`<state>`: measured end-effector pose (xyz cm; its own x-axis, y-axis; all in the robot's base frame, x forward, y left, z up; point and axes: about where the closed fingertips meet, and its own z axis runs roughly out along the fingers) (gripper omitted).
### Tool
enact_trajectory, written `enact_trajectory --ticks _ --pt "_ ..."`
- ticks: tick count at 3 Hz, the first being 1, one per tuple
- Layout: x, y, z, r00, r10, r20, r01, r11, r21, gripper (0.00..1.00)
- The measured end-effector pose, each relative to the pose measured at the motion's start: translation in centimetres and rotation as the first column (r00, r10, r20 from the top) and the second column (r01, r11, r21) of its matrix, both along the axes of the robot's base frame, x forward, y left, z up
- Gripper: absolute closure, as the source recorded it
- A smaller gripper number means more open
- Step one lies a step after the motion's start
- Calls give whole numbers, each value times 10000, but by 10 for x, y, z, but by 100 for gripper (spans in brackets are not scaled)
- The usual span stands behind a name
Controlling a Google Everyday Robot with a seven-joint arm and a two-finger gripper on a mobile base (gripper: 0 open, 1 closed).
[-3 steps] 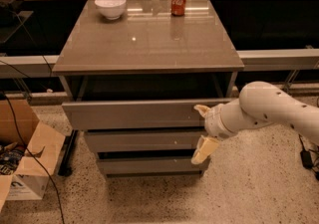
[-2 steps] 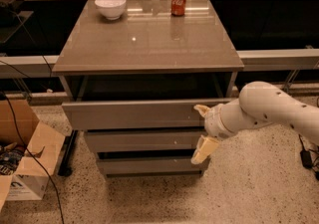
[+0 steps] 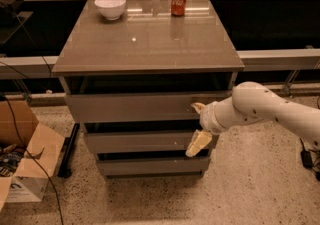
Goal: Close top drawer
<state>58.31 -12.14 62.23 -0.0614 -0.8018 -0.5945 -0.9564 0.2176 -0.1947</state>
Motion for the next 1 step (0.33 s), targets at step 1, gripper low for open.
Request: enact_trajectory --ticks 1 --pt "26 -2 -4 9994 -124 309 116 9996 260 0"
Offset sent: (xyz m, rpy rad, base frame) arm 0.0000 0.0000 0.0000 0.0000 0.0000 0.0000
